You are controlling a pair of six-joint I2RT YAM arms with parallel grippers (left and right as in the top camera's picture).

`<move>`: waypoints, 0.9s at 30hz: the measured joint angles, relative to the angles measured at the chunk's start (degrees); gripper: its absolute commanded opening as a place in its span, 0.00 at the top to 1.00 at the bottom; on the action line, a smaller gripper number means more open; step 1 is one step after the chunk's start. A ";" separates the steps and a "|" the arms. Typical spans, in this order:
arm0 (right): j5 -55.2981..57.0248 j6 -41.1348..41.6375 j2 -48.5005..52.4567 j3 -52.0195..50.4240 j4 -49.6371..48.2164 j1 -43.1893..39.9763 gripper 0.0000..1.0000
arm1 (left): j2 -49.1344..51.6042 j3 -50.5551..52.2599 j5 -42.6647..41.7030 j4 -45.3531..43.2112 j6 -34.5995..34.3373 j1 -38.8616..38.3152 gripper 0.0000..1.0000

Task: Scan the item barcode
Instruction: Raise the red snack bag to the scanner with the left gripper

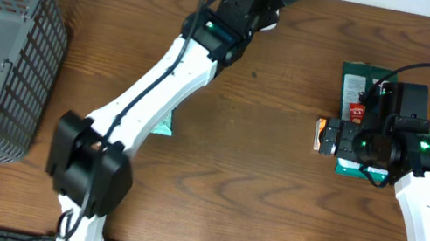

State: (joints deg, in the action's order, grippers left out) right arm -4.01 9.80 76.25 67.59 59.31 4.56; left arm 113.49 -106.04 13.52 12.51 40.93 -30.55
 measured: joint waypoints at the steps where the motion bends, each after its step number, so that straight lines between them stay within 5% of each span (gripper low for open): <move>1: 0.00 0.02 0.00 0.00 0.04 0.00 0.01 | 1.44 0.00 0.11 -2.86 1.75 0.22 0.93; 14: 0.07 0.07 0.00 0.00 0.07 0.00 0.01 | 19.34 0.02 0.55 -27.76 21.11 2.89 0.93; 27: 0.09 0.07 0.00 0.00 0.04 0.00 0.01 | 21.55 0.02 -0.07 -29.18 25.09 4.13 0.93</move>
State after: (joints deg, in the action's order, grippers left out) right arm -3.92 9.87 76.25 67.59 59.35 4.56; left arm 135.04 -106.02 13.45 -16.67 66.02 -26.41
